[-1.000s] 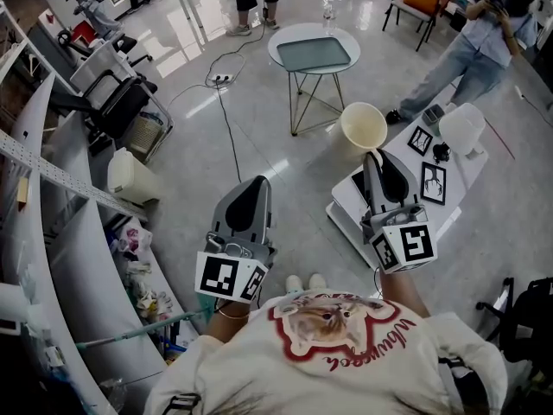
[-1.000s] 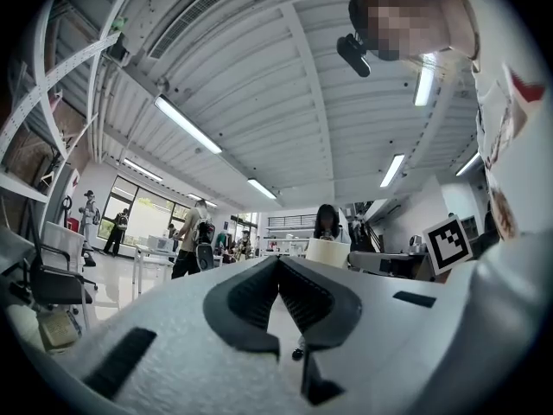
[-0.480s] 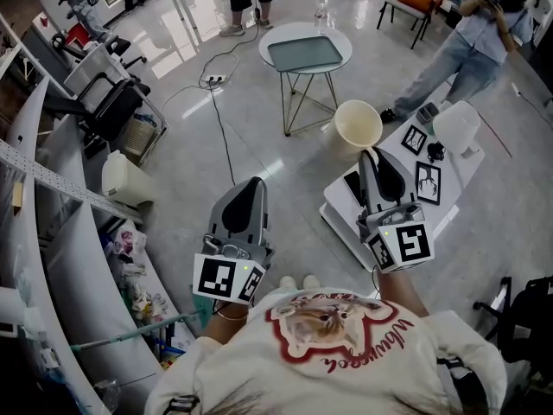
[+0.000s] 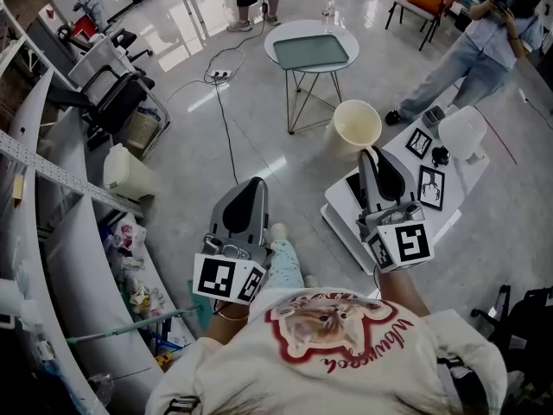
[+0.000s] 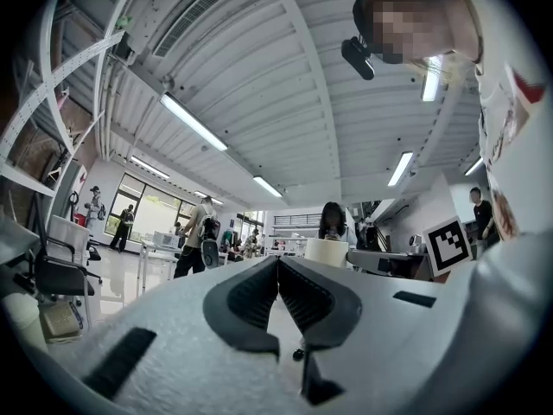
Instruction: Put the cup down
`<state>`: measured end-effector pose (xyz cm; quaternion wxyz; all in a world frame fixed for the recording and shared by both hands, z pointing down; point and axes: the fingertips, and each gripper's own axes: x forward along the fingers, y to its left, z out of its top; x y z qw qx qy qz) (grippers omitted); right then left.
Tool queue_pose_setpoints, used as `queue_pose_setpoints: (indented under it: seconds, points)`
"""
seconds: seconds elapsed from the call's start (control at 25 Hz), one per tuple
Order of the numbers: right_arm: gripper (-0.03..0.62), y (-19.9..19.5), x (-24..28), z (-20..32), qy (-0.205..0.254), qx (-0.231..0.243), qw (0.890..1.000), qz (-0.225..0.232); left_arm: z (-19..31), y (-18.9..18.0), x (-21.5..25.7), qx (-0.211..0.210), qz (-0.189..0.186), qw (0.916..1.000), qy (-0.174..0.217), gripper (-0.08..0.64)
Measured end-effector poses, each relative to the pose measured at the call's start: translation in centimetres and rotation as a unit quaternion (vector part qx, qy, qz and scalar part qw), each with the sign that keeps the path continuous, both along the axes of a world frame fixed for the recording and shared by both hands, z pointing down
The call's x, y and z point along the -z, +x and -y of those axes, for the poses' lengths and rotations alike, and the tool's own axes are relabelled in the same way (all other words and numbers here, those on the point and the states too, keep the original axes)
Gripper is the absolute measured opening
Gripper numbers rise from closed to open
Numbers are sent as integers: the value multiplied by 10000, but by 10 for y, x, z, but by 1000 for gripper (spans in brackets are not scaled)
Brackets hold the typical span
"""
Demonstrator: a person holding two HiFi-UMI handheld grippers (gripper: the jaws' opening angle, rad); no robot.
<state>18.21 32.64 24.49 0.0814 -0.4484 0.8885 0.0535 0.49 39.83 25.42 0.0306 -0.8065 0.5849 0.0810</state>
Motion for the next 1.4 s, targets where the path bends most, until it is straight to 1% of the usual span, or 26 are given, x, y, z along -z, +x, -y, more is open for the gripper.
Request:
queue_pose_setpoints:
  seconds: [0.24, 0.52, 1.0, 1.2, 1.4]
  points:
    - [63, -13, -5, 29, -36, -19, 10000, -29, 34, -9, -4, -93, 22, 9999, -31, 15]
    - [63, -29, -2, 87, 1, -233, 9997, 4, 101, -25, 4, -341, 94, 9993, 78, 15]
    - [63, -73, 7, 197, 35, -618, 9980, 133, 225, -73, 14, -739, 203, 9970, 79, 15]
    - [63, -95, 8, 232, 62, -759, 9969, 198, 263, -97, 12, -866, 229, 9959, 85, 15]
    - [63, -112, 3, 255, 48, -900, 9957, 192, 293, -113, 9, -1013, 245, 9945, 82, 15]
